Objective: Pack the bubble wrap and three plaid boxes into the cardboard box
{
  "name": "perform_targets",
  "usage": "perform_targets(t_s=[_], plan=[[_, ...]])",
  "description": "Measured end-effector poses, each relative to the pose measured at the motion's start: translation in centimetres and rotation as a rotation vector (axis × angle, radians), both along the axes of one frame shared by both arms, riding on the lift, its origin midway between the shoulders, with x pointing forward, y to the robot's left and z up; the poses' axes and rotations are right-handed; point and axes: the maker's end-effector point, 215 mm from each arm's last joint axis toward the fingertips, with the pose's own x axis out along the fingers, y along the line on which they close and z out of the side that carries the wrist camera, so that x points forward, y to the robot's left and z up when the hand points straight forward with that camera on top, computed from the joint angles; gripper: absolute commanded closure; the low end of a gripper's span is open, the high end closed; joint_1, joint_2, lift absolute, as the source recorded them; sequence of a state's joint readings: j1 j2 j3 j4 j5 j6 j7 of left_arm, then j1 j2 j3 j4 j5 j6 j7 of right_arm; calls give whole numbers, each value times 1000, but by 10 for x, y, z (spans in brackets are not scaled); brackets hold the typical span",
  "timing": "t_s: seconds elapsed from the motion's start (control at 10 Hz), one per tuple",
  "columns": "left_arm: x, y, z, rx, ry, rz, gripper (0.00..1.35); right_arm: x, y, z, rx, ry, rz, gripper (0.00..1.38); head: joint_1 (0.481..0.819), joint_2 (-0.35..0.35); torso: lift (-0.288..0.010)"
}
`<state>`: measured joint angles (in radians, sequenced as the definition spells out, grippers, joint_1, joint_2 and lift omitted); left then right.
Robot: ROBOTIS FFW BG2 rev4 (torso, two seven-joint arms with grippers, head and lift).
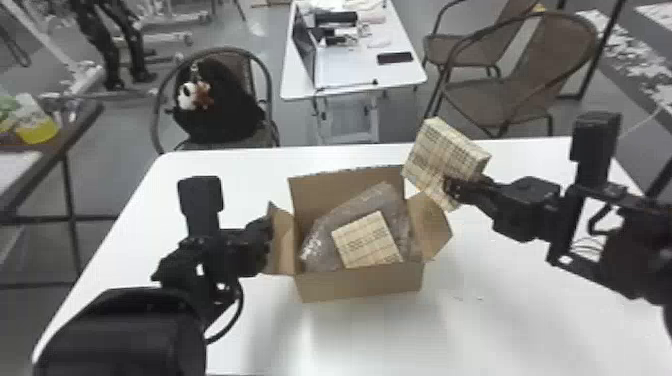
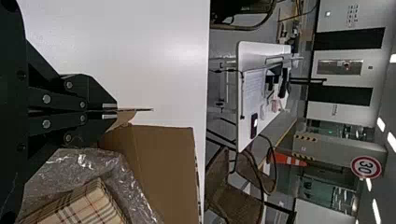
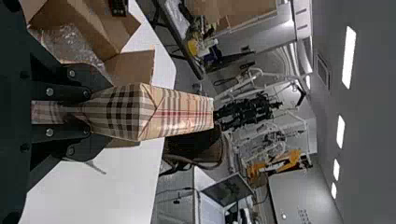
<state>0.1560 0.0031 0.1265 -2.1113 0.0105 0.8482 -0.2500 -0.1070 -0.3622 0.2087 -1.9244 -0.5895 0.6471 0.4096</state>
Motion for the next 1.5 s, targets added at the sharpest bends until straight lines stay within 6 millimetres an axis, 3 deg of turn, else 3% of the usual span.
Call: perform_targets(t_s=[0.1,0.5,0.6,0.7,0.8,0.9,1.1,1.3,1.5], plan=[[1,-1,0,1,1,-2,1216,-2,23,-4,42,57,63,1092,695,204,-92],[3,-6,0,1,1,-11,1214,-25,113,-78,277,469,221,1079,695,298,-92],[4,-8,0,1,1,-15,1214,-30,128,-85,350,556,238,754,695,316,-92],[4,-9,-1,1,2,-16,1214,-30,135,-82,378,578,245,245,695,324,-92],[4,-8,-2,1,4,-15,1214,-28,136,-71,383,561,251,10,695,325,-92],[3,-8,-2,0,5,-14,1214,-25,133,-54,414,548,251,113,695,324,-92],[3,-7,-2,-1,4,-13,1214,-16,106,-16,451,497,197,262,695,294,-92],[3,-8,-2,-2,3,-13,1214,-4,51,30,435,379,119,288,695,247,-92],[2,-7,-3,-2,4,-12,1214,-5,-17,28,322,290,-40,288,695,167,-92]])
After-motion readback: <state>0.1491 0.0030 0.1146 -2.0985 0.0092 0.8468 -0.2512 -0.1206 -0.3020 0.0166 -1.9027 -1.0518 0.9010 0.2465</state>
